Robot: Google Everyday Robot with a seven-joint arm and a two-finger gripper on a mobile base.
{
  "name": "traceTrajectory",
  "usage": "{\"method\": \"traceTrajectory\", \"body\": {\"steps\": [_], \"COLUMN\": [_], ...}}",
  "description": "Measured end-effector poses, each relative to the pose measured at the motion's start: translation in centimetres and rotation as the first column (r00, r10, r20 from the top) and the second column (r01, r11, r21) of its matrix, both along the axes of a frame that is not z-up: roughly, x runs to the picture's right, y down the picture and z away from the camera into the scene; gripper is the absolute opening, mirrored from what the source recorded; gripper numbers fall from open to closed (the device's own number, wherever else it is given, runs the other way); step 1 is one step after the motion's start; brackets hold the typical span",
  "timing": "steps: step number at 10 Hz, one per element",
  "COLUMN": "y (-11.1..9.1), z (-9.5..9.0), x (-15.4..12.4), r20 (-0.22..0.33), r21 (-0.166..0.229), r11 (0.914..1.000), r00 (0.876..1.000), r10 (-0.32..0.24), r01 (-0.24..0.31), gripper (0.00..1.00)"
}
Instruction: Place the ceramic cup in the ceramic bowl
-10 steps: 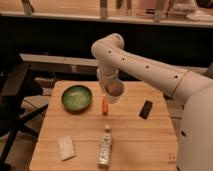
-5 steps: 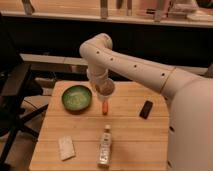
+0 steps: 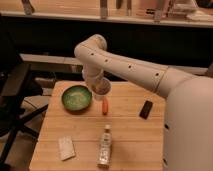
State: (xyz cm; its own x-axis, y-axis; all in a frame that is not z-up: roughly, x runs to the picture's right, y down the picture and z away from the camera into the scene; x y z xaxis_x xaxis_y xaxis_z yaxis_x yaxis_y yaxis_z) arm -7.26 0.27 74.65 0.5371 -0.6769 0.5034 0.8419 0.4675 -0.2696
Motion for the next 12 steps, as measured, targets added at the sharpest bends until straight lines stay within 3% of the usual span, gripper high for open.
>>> {"method": "traceTrajectory", "body": {"steps": [2, 5, 8, 12], "y": [-0.5, -0.9, -0.3, 0.1], "z": [0.2, 0.6, 1.5, 2.3], "x": [-2.0, -2.7, -5.2, -6.2], "r20": [0.019, 0.037, 0.067, 0.087], "r21": [0.015, 0.032, 0.042, 0.049], "r11": [0.9995, 0.9975, 0.9962, 0.9933], "r00": [0.999, 0.997, 0.995, 0.99], "r10": [-0.026, -0.064, -0.079, -0.108], "r01": [0.026, 0.062, 0.077, 0.104], "gripper": [0.0, 0.0, 0.0, 0.0]}}
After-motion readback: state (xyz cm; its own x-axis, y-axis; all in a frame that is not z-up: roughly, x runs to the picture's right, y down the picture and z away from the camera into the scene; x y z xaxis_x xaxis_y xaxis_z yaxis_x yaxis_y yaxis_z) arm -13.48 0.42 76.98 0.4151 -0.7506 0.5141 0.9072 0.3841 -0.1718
